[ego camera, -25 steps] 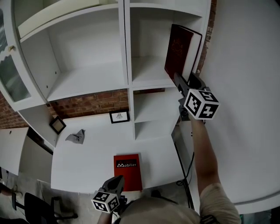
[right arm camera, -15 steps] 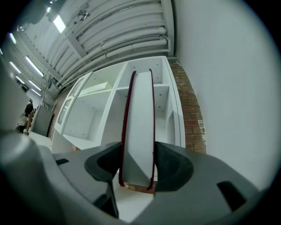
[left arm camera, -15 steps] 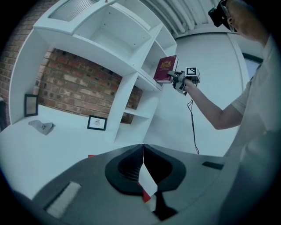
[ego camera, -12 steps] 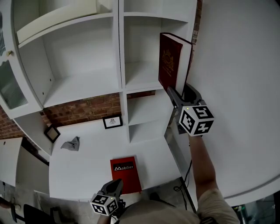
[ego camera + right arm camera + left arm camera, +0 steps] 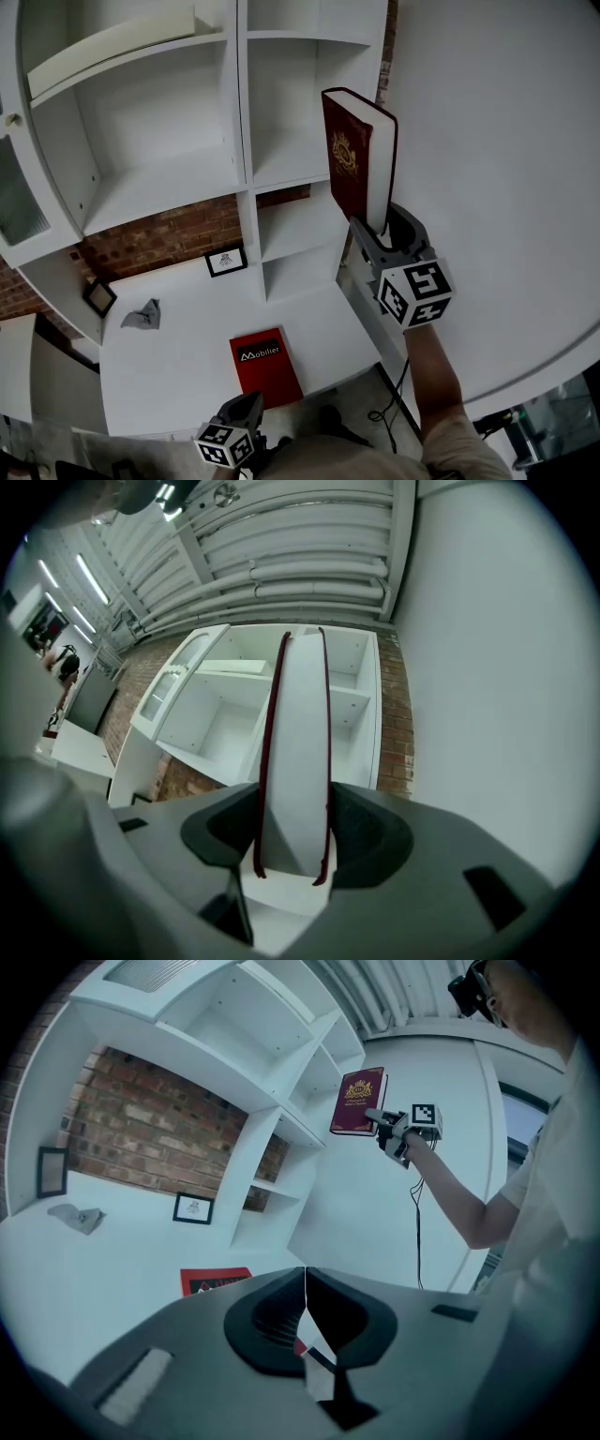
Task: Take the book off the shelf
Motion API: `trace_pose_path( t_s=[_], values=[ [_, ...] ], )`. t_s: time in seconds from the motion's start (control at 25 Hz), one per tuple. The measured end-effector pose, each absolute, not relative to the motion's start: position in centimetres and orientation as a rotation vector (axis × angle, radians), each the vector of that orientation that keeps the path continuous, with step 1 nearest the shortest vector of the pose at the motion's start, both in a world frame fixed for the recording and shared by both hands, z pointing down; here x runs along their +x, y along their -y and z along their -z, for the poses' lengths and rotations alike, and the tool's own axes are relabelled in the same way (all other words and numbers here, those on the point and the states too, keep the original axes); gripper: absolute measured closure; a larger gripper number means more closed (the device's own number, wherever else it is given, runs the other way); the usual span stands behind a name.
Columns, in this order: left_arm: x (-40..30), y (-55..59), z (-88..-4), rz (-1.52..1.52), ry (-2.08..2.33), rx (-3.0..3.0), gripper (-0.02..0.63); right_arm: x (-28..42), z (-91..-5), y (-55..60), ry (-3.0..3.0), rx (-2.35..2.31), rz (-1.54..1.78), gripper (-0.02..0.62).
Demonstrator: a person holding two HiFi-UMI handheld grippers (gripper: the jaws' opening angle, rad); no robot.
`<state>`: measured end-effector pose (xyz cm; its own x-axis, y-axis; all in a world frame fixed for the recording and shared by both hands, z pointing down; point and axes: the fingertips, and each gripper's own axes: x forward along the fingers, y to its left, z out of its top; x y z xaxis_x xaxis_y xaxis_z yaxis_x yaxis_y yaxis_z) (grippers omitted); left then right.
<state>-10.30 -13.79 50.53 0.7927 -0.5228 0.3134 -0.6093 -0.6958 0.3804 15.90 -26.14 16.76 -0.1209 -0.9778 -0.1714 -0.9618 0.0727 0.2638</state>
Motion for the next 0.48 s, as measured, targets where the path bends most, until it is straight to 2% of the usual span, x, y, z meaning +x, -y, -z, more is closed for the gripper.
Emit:
trace_pose_path(
  t_s=[0.24,0.48],
  values=[
    [-9.9,11.7,-51.7,-0.283,0.756,2.509,0.600,15.2,-21.3,22.1,2.188,2.030,0.446,0.387],
    [-9.4,11.0,-51.6,-0.301,0.755,2.522,0.600,15.8,-26.1,19.3,2.269,2.034,0.235,0.387]
  ],
)
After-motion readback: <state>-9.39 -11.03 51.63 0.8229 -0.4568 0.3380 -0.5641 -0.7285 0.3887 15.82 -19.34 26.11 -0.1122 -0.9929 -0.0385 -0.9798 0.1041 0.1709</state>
